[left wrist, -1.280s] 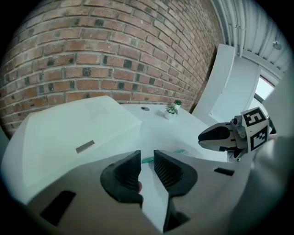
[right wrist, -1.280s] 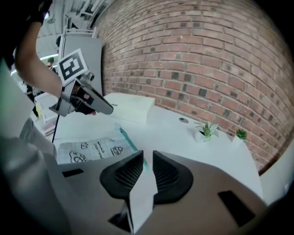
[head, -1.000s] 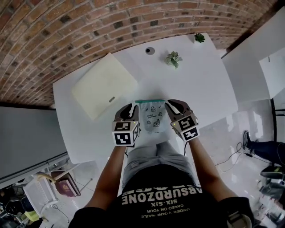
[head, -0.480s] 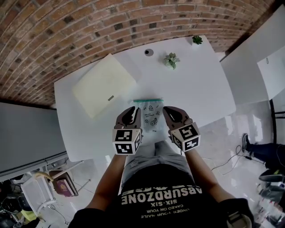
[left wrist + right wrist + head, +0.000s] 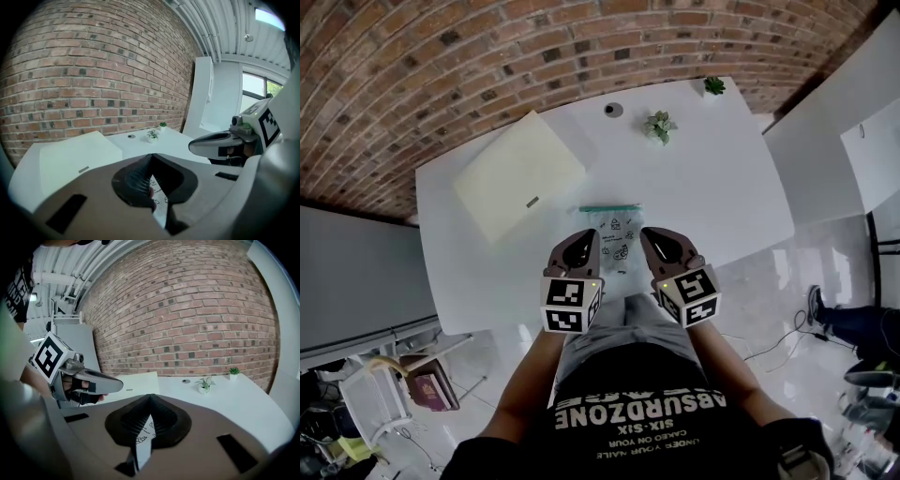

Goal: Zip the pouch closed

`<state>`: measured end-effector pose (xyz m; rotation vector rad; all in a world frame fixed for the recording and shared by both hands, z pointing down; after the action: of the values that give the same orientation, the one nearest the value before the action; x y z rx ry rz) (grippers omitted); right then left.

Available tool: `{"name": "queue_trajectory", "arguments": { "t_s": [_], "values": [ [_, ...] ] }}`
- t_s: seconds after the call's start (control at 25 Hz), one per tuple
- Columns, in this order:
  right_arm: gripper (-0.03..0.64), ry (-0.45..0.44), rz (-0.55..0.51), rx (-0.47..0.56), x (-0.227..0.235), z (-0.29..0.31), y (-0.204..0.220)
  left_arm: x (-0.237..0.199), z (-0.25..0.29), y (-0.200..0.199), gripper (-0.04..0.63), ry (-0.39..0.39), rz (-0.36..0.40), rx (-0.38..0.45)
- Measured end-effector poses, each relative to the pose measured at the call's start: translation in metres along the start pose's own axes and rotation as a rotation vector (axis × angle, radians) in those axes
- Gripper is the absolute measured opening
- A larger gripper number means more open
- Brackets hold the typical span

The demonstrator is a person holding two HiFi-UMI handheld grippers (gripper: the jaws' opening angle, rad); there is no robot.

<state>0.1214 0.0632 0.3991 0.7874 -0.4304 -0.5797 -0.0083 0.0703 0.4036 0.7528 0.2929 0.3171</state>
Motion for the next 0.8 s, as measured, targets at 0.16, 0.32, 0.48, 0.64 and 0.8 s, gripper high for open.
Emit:
{"name": "queue_trajectory", "arguments": {
  "t_s": [0.16,0.32,0.48,0.64,0.8],
  "values": [
    [-0.003,0.012,-0.011,-0.001,-0.002,-0.004,-0.003,0.004,-0.005,-0.002,0.006,0.021,-0.037,0.002],
    [-0.003,0.014,-0.011,-0.002,-0.005,-0.007,-0.006,0.008,-0.007,-0.004,0.006,0.040,-0.042,0.005],
    [-0.003,0.015,-0.012,-0.004,-0.007,-0.009,-0.004,0.011,-0.011,-0.004,0.006,0.050,-0.041,0.006],
    [-0.003,0.014,0.003,-0.021,-0.007,-0.011,0.002,0.014,-0.011,-0.003,0.006,0.057,-0.038,0.000],
    [-0.003,0.021,0.008,-0.011,-0.006,-0.012,0.001,0.015,-0.009,-0.001,0.006,0.060,-0.039,-0.006]
  ]
}}
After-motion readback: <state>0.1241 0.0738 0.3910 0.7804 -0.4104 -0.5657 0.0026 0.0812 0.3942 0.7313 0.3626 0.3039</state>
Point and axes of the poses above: the fingertips, and each gripper's own axes: z forward along the fingers, x to its right, y out of its underside, the point moved 4 cm from there along -z, backward along the fingers, and after that the axes turned 14 degrees about -x, right-handed, at the moved point
